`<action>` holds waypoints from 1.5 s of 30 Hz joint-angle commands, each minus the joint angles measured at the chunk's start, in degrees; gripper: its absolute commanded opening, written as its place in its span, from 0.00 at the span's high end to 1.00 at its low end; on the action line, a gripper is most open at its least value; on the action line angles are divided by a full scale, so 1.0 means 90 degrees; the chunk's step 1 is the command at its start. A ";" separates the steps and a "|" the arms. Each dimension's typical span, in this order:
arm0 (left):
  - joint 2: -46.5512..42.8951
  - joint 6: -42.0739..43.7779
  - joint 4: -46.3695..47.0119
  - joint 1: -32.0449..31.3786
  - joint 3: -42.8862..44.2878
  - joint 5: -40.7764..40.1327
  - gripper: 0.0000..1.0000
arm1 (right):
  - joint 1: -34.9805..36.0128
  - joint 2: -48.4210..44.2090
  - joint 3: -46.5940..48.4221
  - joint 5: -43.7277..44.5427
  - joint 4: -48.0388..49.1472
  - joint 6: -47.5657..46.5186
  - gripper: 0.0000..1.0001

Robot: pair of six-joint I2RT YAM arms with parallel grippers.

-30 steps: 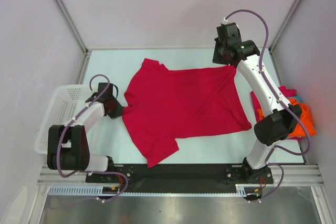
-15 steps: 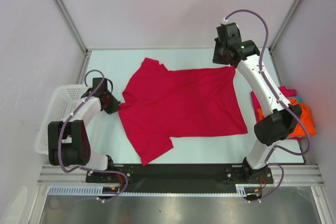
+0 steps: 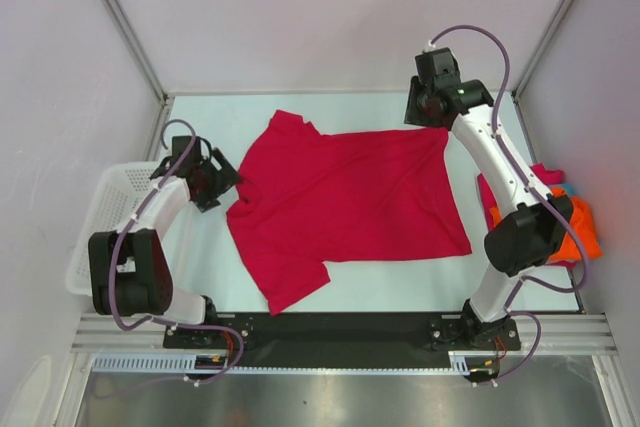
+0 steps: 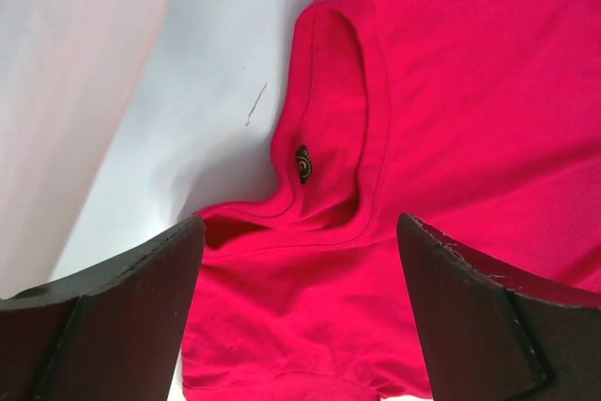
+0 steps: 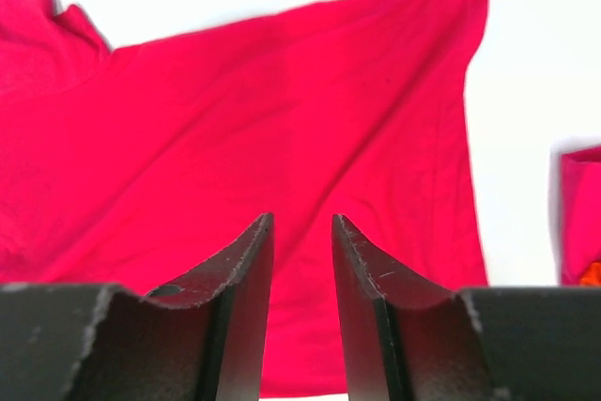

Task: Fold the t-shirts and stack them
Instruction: Flatten out the tshirt

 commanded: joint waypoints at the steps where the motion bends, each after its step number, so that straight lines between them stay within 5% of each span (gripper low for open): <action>1: 0.0105 0.0057 -0.0217 0.0071 0.0764 -0.0100 0.11 | -0.0105 0.0316 -0.0184 -0.0471 0.0424 0.0200 0.63; 18: 0.3229 0.0966 0.0349 -0.0485 0.3335 0.0563 0.08 | -0.0036 0.0776 -0.0194 -0.0561 0.0455 0.0357 0.64; 42: 0.3924 0.0800 0.0135 -0.0554 0.3872 -0.0061 0.15 | -0.0124 0.0375 -0.0185 -0.0414 0.0122 0.0181 0.65; 45: 0.3992 0.0751 0.0047 -0.0534 0.3921 -0.0061 0.24 | -0.0134 0.0326 -0.0175 -0.0423 0.0102 0.0171 0.65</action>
